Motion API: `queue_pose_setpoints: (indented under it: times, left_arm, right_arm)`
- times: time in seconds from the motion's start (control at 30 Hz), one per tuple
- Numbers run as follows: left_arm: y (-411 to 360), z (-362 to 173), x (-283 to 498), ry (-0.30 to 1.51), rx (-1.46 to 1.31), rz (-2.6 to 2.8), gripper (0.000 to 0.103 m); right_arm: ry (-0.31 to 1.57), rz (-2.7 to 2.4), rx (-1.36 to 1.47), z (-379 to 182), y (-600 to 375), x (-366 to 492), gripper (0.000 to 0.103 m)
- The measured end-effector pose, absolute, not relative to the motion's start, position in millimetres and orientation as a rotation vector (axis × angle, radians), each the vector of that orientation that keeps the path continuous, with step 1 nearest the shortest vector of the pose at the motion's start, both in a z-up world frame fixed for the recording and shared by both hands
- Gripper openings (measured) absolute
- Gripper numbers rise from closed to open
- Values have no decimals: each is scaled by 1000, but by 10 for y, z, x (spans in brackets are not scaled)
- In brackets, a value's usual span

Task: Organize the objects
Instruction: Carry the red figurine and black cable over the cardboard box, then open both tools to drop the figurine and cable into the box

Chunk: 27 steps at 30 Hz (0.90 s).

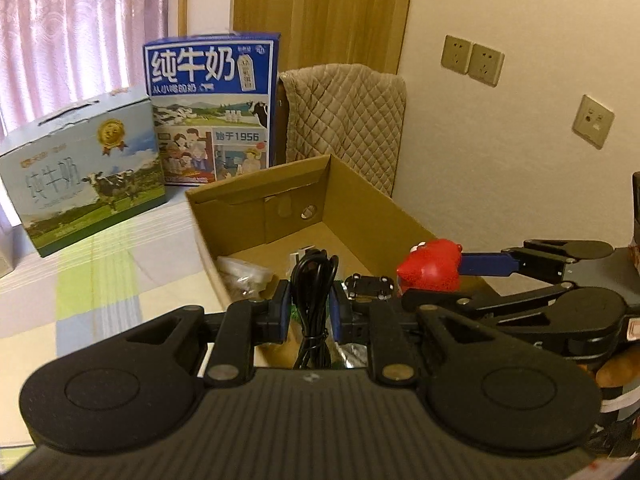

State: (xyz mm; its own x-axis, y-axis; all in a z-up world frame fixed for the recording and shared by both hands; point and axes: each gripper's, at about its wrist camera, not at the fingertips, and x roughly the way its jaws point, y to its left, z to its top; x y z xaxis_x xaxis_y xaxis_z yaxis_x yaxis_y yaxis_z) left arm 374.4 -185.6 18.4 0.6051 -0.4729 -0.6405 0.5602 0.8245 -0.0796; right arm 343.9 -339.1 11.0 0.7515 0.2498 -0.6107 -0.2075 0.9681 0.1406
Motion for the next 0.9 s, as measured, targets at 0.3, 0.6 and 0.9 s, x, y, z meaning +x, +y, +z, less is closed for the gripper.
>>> queue_pose_setpoints:
  times: [0.3,0.6,0.9]
  left_arm:
    - [-2248,-104,4266,786,153,-558,16]
    - [-2428,-302,4695,828,163,-518,16]
    - [-2536,-503,5032,875,172,-499,17]
  right_arm:
    - [717,260,-22,-110,-3526,3965,64]
    - [735,283,-103,-258,-3529,4402,64]
    - [737,297,-165,-362,-3508,4671,64]
